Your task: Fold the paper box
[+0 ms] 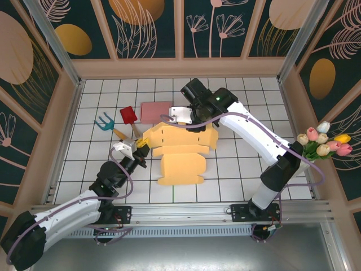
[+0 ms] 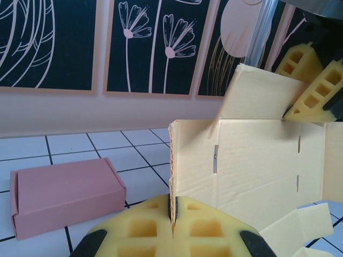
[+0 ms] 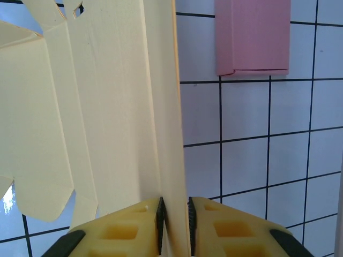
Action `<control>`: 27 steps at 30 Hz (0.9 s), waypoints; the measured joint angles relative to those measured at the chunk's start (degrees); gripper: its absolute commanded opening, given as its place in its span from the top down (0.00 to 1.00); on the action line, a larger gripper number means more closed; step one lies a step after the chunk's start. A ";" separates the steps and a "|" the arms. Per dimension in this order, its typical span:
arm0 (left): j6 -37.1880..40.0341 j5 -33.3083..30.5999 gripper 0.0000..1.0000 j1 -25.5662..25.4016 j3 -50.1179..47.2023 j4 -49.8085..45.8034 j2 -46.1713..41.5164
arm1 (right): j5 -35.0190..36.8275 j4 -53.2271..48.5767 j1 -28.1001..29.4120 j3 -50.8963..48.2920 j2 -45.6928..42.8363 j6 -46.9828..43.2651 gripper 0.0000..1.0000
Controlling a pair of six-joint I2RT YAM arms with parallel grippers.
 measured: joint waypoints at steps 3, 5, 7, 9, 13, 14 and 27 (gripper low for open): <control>0.00 -0.24 0.96 0.00 0.00 0.02 0.31 | 0.00 -0.04 0.02 0.00 0.00 0.00 0.77; 0.00 -0.39 0.96 0.00 0.00 0.07 0.79 | 0.00 -0.13 0.00 0.00 0.00 0.02 0.77; 0.00 -0.46 0.96 0.00 0.00 0.20 1.27 | 0.02 -0.20 0.02 0.00 0.00 0.02 0.77; 0.00 -0.63 0.96 0.00 0.00 0.44 1.64 | 0.20 -0.22 0.02 0.00 0.00 0.04 0.77; 0.00 -0.85 0.96 0.00 0.00 0.44 1.73 | 0.22 -0.26 0.02 0.00 0.00 0.09 0.78; 0.00 -0.85 0.96 0.00 0.00 0.46 1.73 | 0.22 -0.33 0.02 0.00 -0.02 0.17 0.80; -0.07 -1.20 0.88 -0.04 0.00 0.66 1.79 | 0.39 -0.52 0.09 -0.72 -0.02 0.44 1.00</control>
